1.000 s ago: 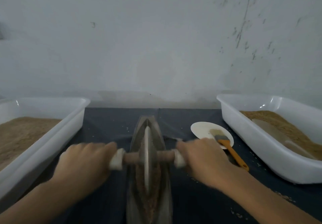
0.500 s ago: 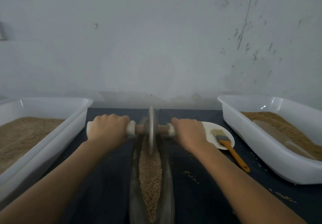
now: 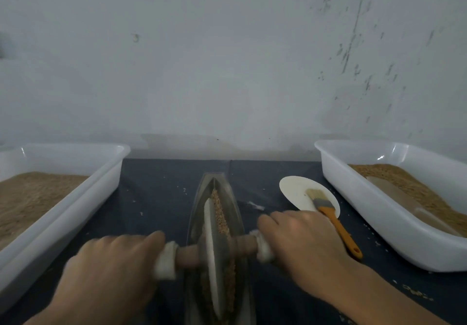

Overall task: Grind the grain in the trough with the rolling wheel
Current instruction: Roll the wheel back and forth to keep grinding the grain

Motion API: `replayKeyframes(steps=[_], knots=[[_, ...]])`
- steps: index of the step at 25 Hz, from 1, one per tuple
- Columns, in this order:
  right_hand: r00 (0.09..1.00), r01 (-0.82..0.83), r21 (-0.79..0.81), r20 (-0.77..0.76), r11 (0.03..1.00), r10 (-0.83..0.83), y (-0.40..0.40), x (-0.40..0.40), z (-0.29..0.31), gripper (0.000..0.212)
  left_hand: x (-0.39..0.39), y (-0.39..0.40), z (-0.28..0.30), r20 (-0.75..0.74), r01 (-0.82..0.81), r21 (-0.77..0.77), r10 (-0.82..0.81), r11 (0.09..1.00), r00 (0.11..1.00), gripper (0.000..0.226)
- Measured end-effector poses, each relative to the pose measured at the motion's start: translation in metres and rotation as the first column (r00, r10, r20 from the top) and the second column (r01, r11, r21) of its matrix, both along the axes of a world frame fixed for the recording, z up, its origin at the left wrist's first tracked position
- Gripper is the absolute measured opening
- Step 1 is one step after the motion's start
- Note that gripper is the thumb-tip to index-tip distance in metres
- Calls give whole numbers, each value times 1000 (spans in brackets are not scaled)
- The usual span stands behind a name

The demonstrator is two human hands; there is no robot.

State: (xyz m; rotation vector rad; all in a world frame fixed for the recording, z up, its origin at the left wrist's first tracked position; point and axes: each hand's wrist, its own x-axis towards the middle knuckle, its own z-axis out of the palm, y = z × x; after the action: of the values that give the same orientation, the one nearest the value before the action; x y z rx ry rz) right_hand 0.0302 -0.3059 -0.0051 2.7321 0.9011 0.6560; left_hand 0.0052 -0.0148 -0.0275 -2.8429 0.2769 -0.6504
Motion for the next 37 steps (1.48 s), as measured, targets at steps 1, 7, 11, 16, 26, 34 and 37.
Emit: replayKeyframes(steps=[1,7,11,16,26,34,37], knots=[[996,83,-41,-26,996,-84,7,18,0,31,17,-5,2,28,-35,12,35,999,999,30],[979,195,13,65,981,-195,35,88,20,23,92,-13,16,-32,-102,-99,100,990,995,21],[990,116,13,-86,993,-114,15,24,4,26,34,-6,8,-89,-43,-86,35,995,995,25],[956,63,0,-285,998,-61,-4,-11,4,33,-17,0,5,88,249,-78,-242,965,966,37],[968,245,158,-96,957,-232,29,86,-8,19,95,-29,32,72,-69,92,62,993,995,30],[990,-99,141,112,985,84,-18,-35,0,45,-38,3,8,172,302,-52,-289,952,942,44],[1000,25,84,-4,996,-24,-10,-2,-10,41,-1,-8,16,57,151,56,-154,987,986,52]])
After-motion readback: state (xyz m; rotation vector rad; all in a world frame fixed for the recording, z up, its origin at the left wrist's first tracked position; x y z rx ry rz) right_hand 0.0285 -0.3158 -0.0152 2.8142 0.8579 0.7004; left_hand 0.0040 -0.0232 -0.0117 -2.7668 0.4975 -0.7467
